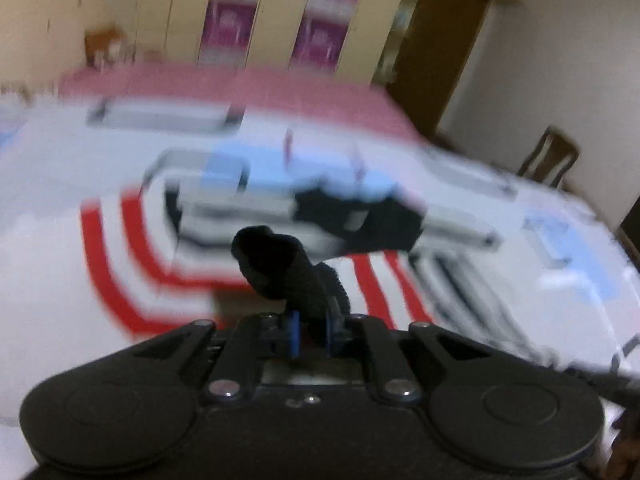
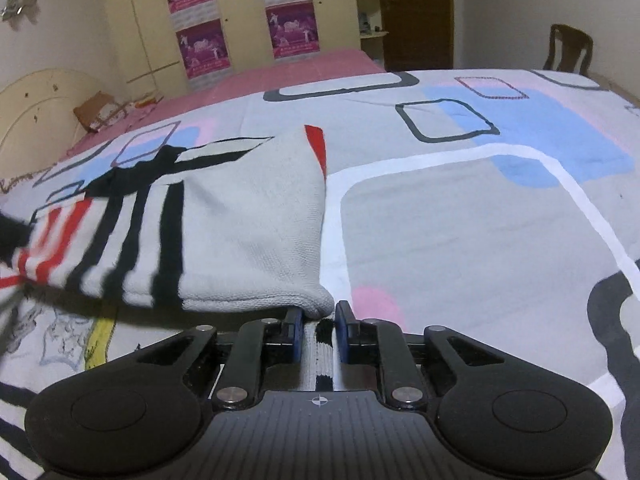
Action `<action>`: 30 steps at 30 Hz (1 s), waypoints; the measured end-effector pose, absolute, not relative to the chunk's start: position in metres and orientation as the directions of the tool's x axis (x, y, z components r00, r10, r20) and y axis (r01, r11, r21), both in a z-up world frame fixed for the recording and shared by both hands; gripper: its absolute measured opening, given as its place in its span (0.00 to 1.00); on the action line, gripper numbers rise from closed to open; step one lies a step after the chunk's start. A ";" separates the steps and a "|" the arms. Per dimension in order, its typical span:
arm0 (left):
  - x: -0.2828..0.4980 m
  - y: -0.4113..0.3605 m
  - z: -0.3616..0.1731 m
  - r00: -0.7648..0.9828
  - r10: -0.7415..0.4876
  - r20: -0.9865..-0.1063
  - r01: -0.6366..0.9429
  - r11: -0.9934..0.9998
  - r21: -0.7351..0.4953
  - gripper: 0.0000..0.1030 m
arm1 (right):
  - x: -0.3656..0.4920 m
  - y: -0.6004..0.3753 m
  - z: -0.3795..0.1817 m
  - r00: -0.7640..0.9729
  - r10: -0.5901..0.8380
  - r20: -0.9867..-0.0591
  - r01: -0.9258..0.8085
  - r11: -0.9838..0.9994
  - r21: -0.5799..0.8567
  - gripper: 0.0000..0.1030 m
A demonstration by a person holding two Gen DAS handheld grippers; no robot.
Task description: Fold small clothes
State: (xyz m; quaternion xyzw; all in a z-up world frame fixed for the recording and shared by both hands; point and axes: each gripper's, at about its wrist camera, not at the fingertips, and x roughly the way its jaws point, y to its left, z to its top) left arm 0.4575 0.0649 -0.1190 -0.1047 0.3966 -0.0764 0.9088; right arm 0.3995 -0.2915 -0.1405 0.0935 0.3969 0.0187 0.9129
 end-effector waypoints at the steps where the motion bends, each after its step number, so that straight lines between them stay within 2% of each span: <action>1: 0.457 0.064 -0.128 0.657 -0.223 -0.720 0.051 0.966 -0.253 0.11 | 0.402 -0.291 -0.143 0.684 0.107 -0.722 0.035 0.983 0.179 0.16; 5: 0.454 0.056 -0.139 0.658 -0.193 -0.728 0.046 0.975 -0.217 0.11 | 0.404 -0.291 -0.143 0.675 0.115 -0.729 0.017 0.985 0.171 0.16; 7: 0.453 0.057 -0.138 0.652 -0.194 -0.733 0.053 0.976 -0.212 0.16 | 0.402 -0.292 -0.137 0.674 0.147 -0.724 -0.020 0.983 0.180 0.17; 8: 0.452 0.060 -0.135 0.650 -0.190 -0.736 0.047 0.976 -0.211 0.32 | 0.399 -0.296 -0.132 0.683 0.164 -0.712 -0.036 0.981 0.191 0.30; 9: 0.449 0.063 -0.131 0.660 -0.177 -0.730 0.040 0.979 -0.201 0.60 | 0.396 -0.301 -0.127 0.696 0.168 -0.698 -0.039 0.980 0.197 0.58; 10: 0.445 0.064 -0.125 0.686 -0.157 -0.710 0.032 0.982 -0.186 0.73 | 0.392 -0.306 -0.120 0.721 0.176 -0.670 -0.043 0.977 0.210 0.64; 11: 0.441 0.068 -0.119 0.721 -0.136 -0.680 0.024 0.985 -0.171 0.86 | 0.392 -0.311 -0.113 0.744 0.195 -0.639 -0.057 0.971 0.231 0.64; 13: 0.448 0.074 -0.117 0.723 -0.135 -0.677 0.018 0.984 -0.177 0.76 | 0.407 -0.319 -0.108 0.753 0.215 -0.622 -0.058 0.963 0.263 0.63; 14: 0.455 0.077 -0.120 0.708 -0.144 -0.691 0.012 0.981 -0.192 0.64 | 0.421 -0.322 -0.108 0.756 0.227 -0.613 -0.050 0.955 0.293 0.62; 15: 0.463 0.080 -0.124 0.697 -0.146 -0.702 0.000 0.979 -0.204 0.57 | 0.437 -0.326 -0.109 0.757 0.245 -0.605 -0.041 0.943 0.331 0.54; 17: 0.478 0.084 -0.134 0.657 -0.156 -0.738 -0.030 0.972 -0.233 0.53 | 0.469 -0.330 -0.114 0.750 0.264 -0.606 -0.017 0.924 0.382 0.43; 18: 0.483 0.085 -0.136 0.652 -0.162 -0.741 -0.039 0.968 -0.246 0.53 | 0.486 -0.332 -0.118 0.745 0.267 -0.611 -0.003 0.918 0.397 0.41; 20: 0.487 0.084 -0.137 0.655 -0.166 -0.738 -0.044 0.966 -0.257 0.53 | 0.516 -0.337 -0.128 0.732 0.277 -0.623 0.026 0.902 0.431 0.40; 22: 0.488 0.081 -0.137 0.657 -0.161 -0.736 -0.033 0.970 -0.242 0.42 | 0.539 -0.340 -0.138 0.713 0.294 -0.637 0.041 0.889 0.456 0.40; 24: 0.485 0.079 -0.140 0.664 -0.163 -0.729 -0.020 0.972 -0.236 0.14 | 0.555 -0.345 -0.148 0.678 0.344 -0.649 0.034 0.868 0.495 0.38; 25: 0.482 0.081 -0.140 0.674 -0.177 -0.717 -0.015 0.967 -0.252 0.08 | 0.560 -0.344 -0.152 0.660 0.373 -0.652 0.016 0.861 0.509 0.28; 26: 0.478 0.083 -0.139 0.696 -0.181 -0.695 -0.025 0.961 -0.276 0.07 | 0.561 -0.342 -0.152 0.661 0.368 -0.654 -0.002 0.872 0.489 0.09; 28: 0.466 0.084 -0.136 0.738 -0.139 -0.660 -0.050 0.965 -0.259 0.07 | 0.557 -0.336 -0.145 0.688 0.307 -0.657 -0.034 0.919 0.394 0.09; 30: 0.464 0.082 -0.147 0.717 -0.118 -0.687 -0.064 0.970 -0.233 0.07 | 0.554 -0.330 -0.151 0.693 0.227 -0.684 -0.021 0.955 0.296 0.09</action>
